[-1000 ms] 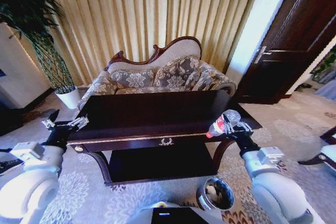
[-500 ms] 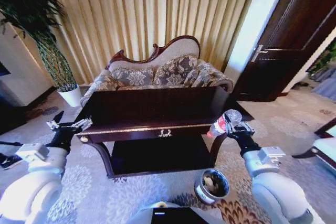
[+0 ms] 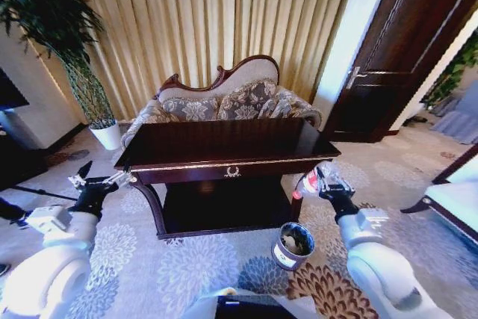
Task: Move to the front of the table and place the trash on the table into the trash bin.
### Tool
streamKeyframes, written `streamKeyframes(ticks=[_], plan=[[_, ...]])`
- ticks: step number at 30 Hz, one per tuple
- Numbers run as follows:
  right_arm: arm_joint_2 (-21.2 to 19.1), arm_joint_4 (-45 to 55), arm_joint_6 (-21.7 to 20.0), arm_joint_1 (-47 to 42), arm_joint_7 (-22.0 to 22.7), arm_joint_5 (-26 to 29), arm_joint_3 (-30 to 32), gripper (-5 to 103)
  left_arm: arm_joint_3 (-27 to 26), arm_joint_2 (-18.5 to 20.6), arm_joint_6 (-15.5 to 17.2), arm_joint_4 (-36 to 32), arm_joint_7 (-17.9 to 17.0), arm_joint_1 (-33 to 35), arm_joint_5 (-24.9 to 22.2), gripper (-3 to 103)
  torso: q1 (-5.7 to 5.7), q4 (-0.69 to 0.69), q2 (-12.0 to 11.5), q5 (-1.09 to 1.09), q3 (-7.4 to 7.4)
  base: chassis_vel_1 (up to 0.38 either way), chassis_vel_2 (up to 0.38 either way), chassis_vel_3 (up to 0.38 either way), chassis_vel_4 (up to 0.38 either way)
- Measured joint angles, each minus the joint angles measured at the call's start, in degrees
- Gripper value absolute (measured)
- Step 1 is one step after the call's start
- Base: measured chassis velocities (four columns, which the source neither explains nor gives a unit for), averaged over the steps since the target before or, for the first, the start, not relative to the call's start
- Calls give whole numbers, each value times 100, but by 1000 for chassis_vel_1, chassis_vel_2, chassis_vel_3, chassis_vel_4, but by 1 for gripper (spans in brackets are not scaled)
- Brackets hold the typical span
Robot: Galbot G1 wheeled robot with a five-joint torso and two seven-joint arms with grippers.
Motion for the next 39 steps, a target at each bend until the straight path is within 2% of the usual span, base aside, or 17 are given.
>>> streamKeyframes(ticks=[1, 5, 6, 10, 11, 14, 15, 19, 20, 22, 26, 28, 29, 32, 34, 39], plan=[[0, 0, 0, 0, 0, 0, 0, 27, 0, 0, 0, 0, 0, 0, 0, 100, 0, 0, 0, 0, 0, -31, 30, 60, -70], [50, -1274, 168, 305, -90, -25, -76, 27, -31, -20, 0, -96, -6, 48, 4, 100, -1, 1, 0, -1, -1, -27, 36, 46, -37], [50, -1274, 168, 305, -90, -25, -76, 27, -31, -20, 0, -96, -6, 48, 4, 100, -1, 1, 0, -1, -1, 0, 0, 0, 0], [163, -2614, 409, 780, -214, -90, -308, 27, -33, -60, 1, -107, -18, 96, 55, 100, -8, -1, 6, -1, -4, 0, 0, 0, 0], [163, -2614, 409, 780, -214, -90, -308, 27, -33, -60, 1, -107, -18, 96, 55, 100, -8, -1, 6, -1, -4, 0, 0, 0, 0], [382, -3667, 680, 1402, -242, -115, -557, 27, -23, -120, 0, -108, -18, 170, 136, 100, -8, 0, 5, -1, -4, 0, 0, 0, 0], [382, -3667, 680, 1402, -242, -115, -557, 27, -23, -120, 0, -108, -18, 170, 136, 100, -8, 0, 5, -1, -4, 0, 0, 0, 0], [825, -5207, 1280, 2222, -244, -247, -806, 27, -43, -234, -129, -108, -18, 308, 234, 100, -5, 2, 4, 0, -3, 0, 0, 0, 0], [825, -5207, 1280, 2222, -244, -247, -806, 27, -43, -234, -129, -108, -18, 308, 234, 100, -5, 2, 4, 0, -3, 0, 0, 0, 0], [1035, -5924, 1594, 2555, -244, -531, -818, 27, -73, -250, -178, -108, -9, 353, 258, 100, -5, 2, 4, -2, -3, 0, 0, 0, 0], [1194, -6780, 1821, 2902, -255, -847, -766, 25, -113, -237, -212, -108, 2, 367, 262, 100, -6, 0, 4, -2, -3, 0, 0, 0, 0], [1218, -7064, 1889, 3038, -259, -891, -740, 36, -113, -223, -215, -108, 5, 359, 262, 100, -5, 0, 4, -2, -3, 0, 0, 0, 0], [1218, -7064, 1889, 3038, -259, -891, -740, 36, -113, -223, -215, -108, 5, 359, 262, 100, -5, 0, 4, -2, -3, 0, 0, 0, 0], [1199, -7253, 1969, 3149, -267, -915, -712, 52, -31, -228, -221, -107, 8, 335, 302, 100, -5, 0, 4, -2, -3, 0, 0, 0, 0], [1180, -7268, 1981, 3162, -268, -915, -709, 52, 7, -232, -224, -107, 11, 325, 331, 100, -5, 0, 4, -2, -3, 0, 0, 0, 0], [1064, -7230, 1991, 3130, -275, -914, -706, 79, 161, -223, -234, -105, 36, 244, 419, 100, -5, 0, 4, -2, -3, 0, 0, 0, 0]])
